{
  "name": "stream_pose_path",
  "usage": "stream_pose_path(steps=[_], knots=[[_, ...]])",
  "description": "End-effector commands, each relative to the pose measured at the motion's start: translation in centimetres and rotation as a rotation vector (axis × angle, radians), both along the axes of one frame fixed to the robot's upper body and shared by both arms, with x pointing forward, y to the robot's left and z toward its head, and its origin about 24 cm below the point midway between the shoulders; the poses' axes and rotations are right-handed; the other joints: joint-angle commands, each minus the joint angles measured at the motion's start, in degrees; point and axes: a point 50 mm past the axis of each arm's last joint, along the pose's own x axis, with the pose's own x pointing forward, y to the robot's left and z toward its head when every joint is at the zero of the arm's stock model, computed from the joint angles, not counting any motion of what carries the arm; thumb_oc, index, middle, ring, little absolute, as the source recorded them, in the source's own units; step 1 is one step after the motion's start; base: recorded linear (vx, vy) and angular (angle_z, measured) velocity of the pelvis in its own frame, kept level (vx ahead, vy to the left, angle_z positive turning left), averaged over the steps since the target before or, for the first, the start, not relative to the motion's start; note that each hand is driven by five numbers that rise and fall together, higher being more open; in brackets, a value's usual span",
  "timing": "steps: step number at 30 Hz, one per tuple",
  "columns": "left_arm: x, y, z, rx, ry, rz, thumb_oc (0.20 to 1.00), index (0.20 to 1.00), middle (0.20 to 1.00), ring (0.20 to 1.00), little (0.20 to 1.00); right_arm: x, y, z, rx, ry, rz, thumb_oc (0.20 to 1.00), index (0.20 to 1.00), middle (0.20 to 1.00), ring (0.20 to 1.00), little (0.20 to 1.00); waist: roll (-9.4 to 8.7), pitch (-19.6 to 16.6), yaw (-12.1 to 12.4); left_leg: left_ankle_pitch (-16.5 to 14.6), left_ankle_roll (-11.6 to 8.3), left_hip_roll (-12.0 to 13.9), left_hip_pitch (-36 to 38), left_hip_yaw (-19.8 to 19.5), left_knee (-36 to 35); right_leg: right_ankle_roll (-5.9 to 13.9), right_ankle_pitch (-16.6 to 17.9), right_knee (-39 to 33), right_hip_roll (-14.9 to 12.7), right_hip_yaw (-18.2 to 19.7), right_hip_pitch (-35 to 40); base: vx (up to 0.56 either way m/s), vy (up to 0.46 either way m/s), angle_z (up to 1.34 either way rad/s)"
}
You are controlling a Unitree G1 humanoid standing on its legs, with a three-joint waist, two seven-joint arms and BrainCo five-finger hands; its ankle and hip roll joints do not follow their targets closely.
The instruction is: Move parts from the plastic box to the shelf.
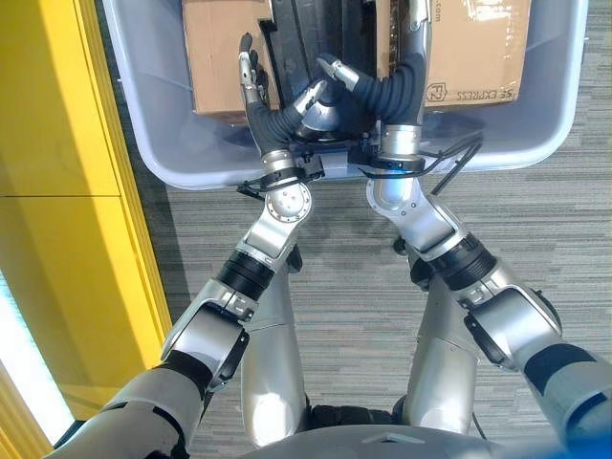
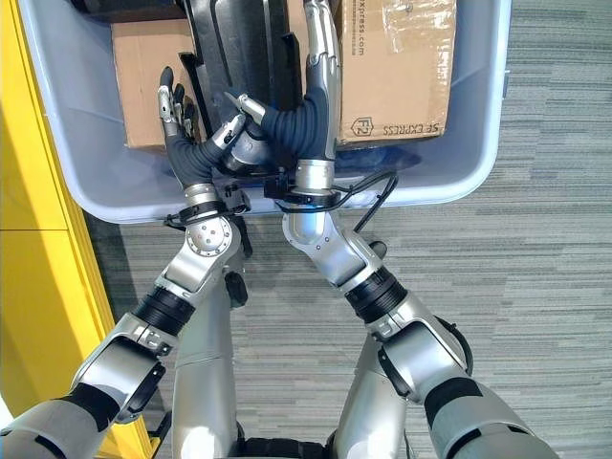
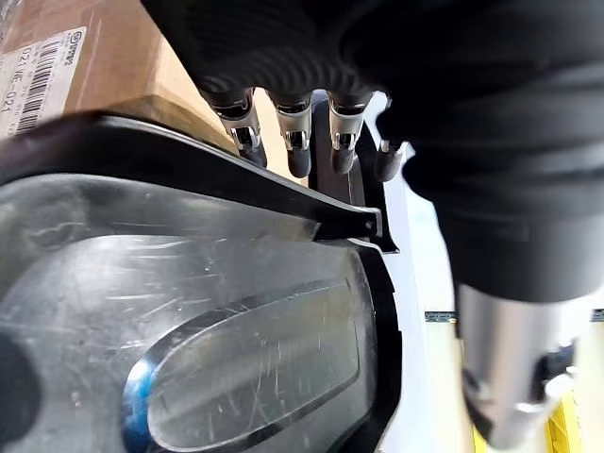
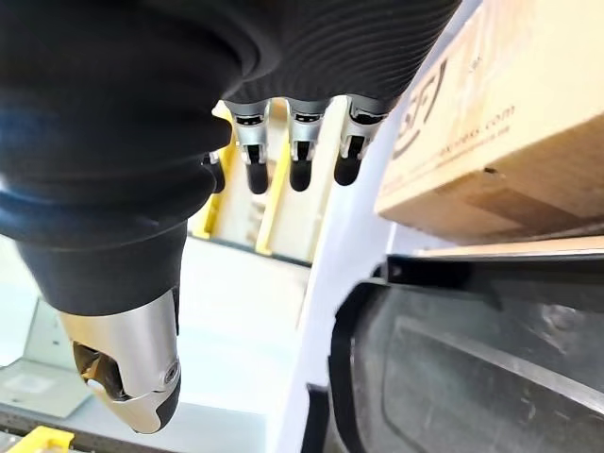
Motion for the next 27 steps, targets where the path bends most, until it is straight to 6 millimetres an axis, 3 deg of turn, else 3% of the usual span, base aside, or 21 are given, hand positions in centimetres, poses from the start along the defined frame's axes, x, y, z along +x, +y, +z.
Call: stream_pose_path(steps=[1,13,21,27], knots=[[0.5,-1.0,-3.2,0.021,0.146,0.009,1.000,1.000,1.000,1.000,1.000,-0.6,0.7,0.8,-0.008,-0.017,0.050,1.000,1.000,1.000,1.000,1.000,3.47,-1.56,-0.71,-6.04,-1.42,-2.12,0.94,3.44,0.21,2.95,-1.06,2.24,3.58,2.20,-1.61,0.00,0.000,0.00],[1.1,-1.0,-2.6,0.055,0.128,0.019,1.000,1.000,1.000,1.000,1.000,1.8,-0.3,-1.9,0.120,0.229,0.077,1.000,1.000,1.000,1.000,1.000,3.00,-1.56,-1.23,-5.67,-1.52,-1.77,0.42,3.99,-0.37,2.97,-0.34,1.35,3.68,2.05,-2.20,0.00,0.000,0.00],[1.5,-0.5,-2.6,0.046,0.148,0.028,1.000,1.000,1.000,1.000,1.000,3.1,0.1,-4.4,0.218,0.482,0.248,1.000,1.000,1.000,1.000,1.000,2.63,-1.56,-1.06,-5.31,-1.74,-1.71,-0.12,3.89,-0.68,2.78,-0.05,0.94,3.74,1.81,-2.40,0.00,-0.020,0.00],[1.9,-0.2,-2.6,0.072,0.152,0.053,1.000,1.000,1.000,1.000,1.000,3.9,0.8,-5.7,0.115,0.578,0.262,1.000,1.000,1.000,1.000,1.000,2.17,-1.56,-0.75,-5.12,-1.78,-1.56,-0.55,3.49,-0.68,2.85,0.53,0.40,3.72,1.30,-2.46,0.00,-0.021,0.00]])
